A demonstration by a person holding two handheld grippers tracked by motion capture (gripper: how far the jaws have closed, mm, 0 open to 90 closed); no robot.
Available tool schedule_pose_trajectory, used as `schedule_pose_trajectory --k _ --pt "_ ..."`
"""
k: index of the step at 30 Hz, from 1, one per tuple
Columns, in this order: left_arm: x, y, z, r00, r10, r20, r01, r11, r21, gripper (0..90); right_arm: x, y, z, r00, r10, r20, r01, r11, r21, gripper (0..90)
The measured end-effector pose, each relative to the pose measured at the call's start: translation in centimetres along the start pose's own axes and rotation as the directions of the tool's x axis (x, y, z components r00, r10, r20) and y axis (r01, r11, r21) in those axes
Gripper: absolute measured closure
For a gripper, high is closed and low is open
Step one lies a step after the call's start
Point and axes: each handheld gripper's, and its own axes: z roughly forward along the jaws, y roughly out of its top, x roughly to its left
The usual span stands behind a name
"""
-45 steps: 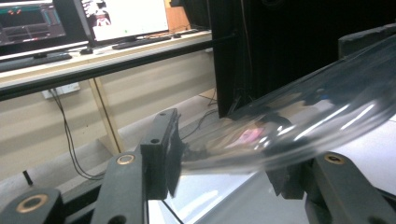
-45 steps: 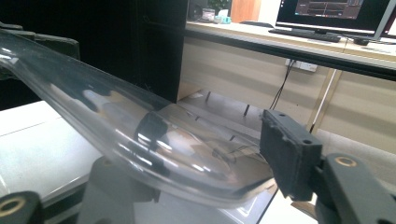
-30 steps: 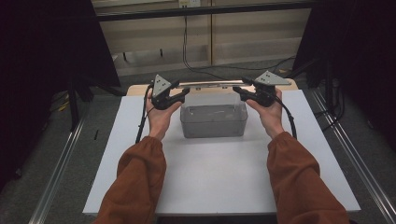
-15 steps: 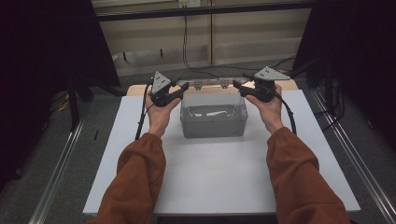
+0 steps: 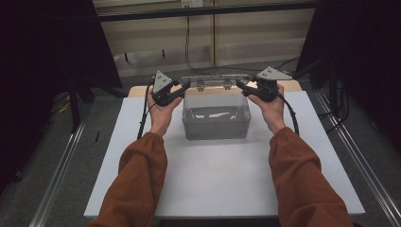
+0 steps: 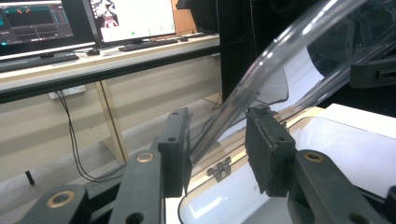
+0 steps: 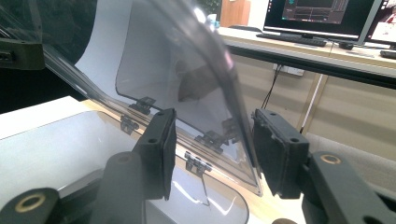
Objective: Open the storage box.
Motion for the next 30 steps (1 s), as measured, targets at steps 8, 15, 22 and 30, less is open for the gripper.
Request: schedule_pose_trajectory --k 8,15,22,30 --pt "0.5 0.0 0.5 0.9999 0.004 -0.013 -0.004 1.0 0.006 61.8 -0.6 -0.4 0.4 0.9999 -0.005 0.015 0.005 1.0 0.018 51.0" --pt "0.8 -0.6 0.9 0.9999 0.001 -0.011 0.0 0.9997 0.023 65.4 -1.0 -0.8 0.6 0.9999 -0.009 0.012 0.008 1.0 0.022 53.9" --pt "1.1 -0.7 1.3 0.9998 0.001 -0.021 -0.001 0.9999 0.014 66.8 -1.4 -1.3 0.9 0.9993 -0.013 0.035 0.012 0.999 0.03 55.5" --pt "1.3 -1.2 1.8 0.9995 -0.008 -0.031 0.008 0.9999 0.011 68.2 -1.7 -1.4 1.6 0.9994 -0.002 0.036 0.001 0.999 0.04 55.2"
